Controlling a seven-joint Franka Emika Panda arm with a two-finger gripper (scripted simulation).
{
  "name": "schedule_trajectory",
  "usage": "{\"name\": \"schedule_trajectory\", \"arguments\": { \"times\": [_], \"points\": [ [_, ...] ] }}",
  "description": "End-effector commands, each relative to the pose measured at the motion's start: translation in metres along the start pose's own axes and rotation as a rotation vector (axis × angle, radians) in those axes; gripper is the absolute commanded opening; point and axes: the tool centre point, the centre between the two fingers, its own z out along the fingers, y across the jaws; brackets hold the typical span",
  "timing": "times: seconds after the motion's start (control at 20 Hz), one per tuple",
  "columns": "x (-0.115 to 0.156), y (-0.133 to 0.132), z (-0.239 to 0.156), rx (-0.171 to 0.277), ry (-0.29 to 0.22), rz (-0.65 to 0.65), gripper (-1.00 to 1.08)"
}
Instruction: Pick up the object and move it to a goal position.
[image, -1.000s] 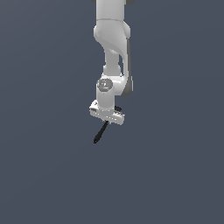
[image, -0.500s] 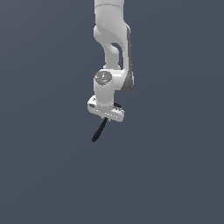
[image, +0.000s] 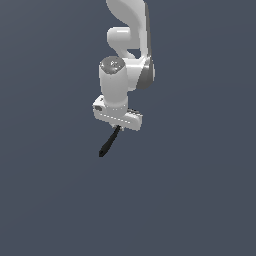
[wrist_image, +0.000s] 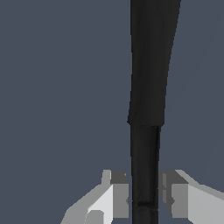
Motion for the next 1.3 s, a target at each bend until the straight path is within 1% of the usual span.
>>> {"name": "schedule_trajectory", "arguments": {
  "times": [0.0,0.8,1.0,1.25],
  "points": [
    [0.006,0.001,-0.027,0.000,0.001,0.000,-1.00],
    [0.044,0.004,-0.185,0.000,0.001,-0.001,-1.00],
    [0.052,0.004,-0.216,0.000,0.001,-0.002,-1.00],
    [0.060,0.004,-0.244,0.001,0.001,-0.002,-1.00]
  ]
}}
